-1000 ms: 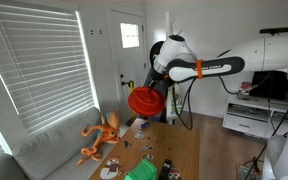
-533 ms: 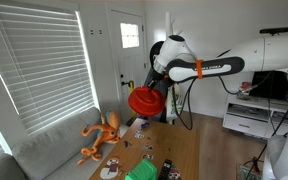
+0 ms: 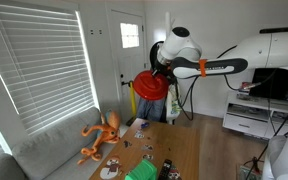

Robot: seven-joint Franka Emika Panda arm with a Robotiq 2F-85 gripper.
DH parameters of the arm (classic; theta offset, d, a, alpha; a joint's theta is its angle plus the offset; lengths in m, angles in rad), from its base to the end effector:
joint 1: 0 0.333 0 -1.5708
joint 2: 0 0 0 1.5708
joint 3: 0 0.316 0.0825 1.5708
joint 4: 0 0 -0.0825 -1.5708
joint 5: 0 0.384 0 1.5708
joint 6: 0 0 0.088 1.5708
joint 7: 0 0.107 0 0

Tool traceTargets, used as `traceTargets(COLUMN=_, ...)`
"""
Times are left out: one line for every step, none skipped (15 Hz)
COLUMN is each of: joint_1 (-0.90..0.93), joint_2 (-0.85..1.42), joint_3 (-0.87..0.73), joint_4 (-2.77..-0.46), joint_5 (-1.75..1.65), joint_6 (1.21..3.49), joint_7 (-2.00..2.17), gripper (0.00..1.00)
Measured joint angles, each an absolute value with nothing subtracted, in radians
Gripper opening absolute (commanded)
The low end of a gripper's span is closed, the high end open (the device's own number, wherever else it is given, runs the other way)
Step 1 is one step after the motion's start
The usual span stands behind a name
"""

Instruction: Put the hats on the coat rack

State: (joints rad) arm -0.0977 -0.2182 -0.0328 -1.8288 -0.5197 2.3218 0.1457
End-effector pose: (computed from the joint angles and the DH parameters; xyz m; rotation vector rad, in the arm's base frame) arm 0.5298 -0.0809 0.7052 2.5066 -0.0760 0.9310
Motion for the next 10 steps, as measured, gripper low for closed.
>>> traceTargets(joint_1=-0.103, joint_2=-0.223, joint_3=-0.028, joint_4=-1.818, joint_5=-0.551, joint_6=2.334, joint_7=0.16, gripper=0.01)
traceTargets(joint_1=-0.107, joint_2=-0.228, joint_3=-0.024, joint_4=-1.806, joint_5=-0.579, joint_6=2.345, joint_7=0.174, gripper=0.01)
traceTargets(joint_1=-0.112, joint_2=-0.232, joint_3=-0.019, joint_4=-1.796, joint_5=-0.607, joint_6=2.355, joint_7=0.19, gripper=0.01)
traceTargets(joint_1=-0.116, joint_2=-0.237, joint_3=-0.013, joint_4=-1.786, joint_5=-0.634, joint_6=2.361, joint_7=0.209, gripper=0.01)
traceTargets(joint_1=-0.119, joint_2=-0.242, joint_3=-0.009, joint_4=-1.776, joint_5=-0.663, joint_6=2.363, joint_7=0.23, gripper=0.01)
traceTargets(joint_1=-0.123, joint_2=-0.248, joint_3=-0.005, joint_4=-1.768, joint_5=-0.692, joint_6=2.367, joint_7=0.253, gripper=0.01)
traceTargets(joint_1=-0.129, joint_2=-0.256, joint_3=-0.002, joint_4=-1.763, joint_5=-0.72, joint_6=2.369, joint_7=0.278, gripper=0.01)
traceTargets(joint_1=-0.134, joint_2=-0.264, joint_3=-0.001, joint_4=-1.761, joint_5=-0.747, joint_6=2.374, joint_7=0.304, gripper=0.01)
traceTargets(joint_1=-0.141, joint_2=-0.274, joint_3=0.0, joint_4=-1.761, joint_5=-0.774, joint_6=2.38, joint_7=0.332, gripper=0.01)
traceTargets(joint_1=-0.148, joint_2=-0.283, joint_3=0.0, joint_4=-1.761, joint_5=-0.799, joint_6=2.386, joint_7=0.359, gripper=0.01)
